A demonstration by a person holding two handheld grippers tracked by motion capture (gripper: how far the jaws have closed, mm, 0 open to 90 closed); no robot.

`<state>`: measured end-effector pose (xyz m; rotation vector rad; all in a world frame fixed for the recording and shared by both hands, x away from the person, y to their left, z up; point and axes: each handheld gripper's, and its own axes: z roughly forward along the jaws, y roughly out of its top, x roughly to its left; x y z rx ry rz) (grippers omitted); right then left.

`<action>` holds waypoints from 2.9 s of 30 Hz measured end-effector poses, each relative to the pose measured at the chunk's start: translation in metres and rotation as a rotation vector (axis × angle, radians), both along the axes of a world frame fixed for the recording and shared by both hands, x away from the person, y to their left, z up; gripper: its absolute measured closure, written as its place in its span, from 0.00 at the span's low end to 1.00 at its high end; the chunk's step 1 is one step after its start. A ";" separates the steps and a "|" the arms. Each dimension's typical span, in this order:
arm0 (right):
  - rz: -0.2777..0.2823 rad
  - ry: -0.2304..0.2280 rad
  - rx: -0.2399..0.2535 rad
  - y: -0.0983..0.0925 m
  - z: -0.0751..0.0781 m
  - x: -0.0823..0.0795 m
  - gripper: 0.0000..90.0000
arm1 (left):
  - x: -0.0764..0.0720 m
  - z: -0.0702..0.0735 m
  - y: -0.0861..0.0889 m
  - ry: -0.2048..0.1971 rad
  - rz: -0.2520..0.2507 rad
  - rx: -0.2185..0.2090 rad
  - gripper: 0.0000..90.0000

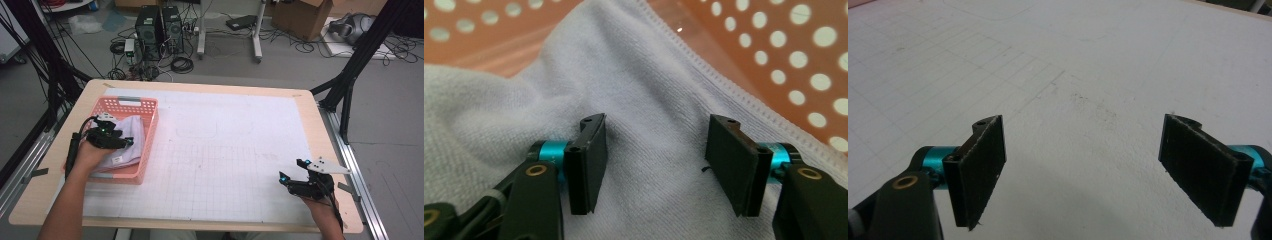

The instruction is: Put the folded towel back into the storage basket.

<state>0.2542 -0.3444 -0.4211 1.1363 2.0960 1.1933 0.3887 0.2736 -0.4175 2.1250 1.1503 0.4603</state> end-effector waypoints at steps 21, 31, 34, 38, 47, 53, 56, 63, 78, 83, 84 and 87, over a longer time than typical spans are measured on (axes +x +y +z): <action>0.003 0.001 -0.005 0.000 0.000 0.001 0.20 | 0.008 0.002 -0.012 0.109 0.212 -0.060 0.33; 0.001 0.008 -0.004 0.000 -0.001 0.000 0.20 | 0.006 0.000 -0.020 0.042 0.055 0.008 0.88; 0.000 0.009 -0.004 0.000 -0.001 0.000 0.20 | 0.005 -0.001 -0.023 0.014 -0.018 -0.005 0.90; -0.001 0.009 -0.004 0.000 -0.001 0.001 0.20 | 0.007 0.000 -0.024 0.009 0.008 -0.028 0.78; -0.004 0.007 0.000 -0.002 0.000 0.000 0.20 | 0.003 0.017 -0.003 -0.024 0.212 -0.126 0.38; 0.001 0.004 -0.001 -0.001 0.000 0.000 0.20 | -0.004 0.019 0.017 -0.055 0.265 -0.119 0.44; 0.005 0.004 -0.005 0.001 0.000 0.000 0.20 | -0.002 0.014 0.018 -0.044 0.328 -0.039 0.53; -0.001 0.006 -0.002 -0.002 -0.001 0.000 0.20 | 0.001 0.010 0.018 -0.012 0.408 0.027 0.51; 0.002 0.002 0.025 0.001 0.002 -0.001 0.20 | -0.037 0.048 0.025 -0.280 0.265 -0.299 0.25; 0.002 -0.007 0.036 0.001 0.002 0.000 0.20 | -0.053 0.057 0.012 -0.305 0.190 -0.367 0.21; 0.002 -0.008 0.036 0.001 0.003 0.000 0.20 | -0.053 0.057 0.012 -0.305 0.190 -0.367 0.22; 0.003 -0.011 0.034 0.002 0.003 -0.001 0.20 | -0.064 0.064 0.000 -0.337 0.141 -0.390 0.22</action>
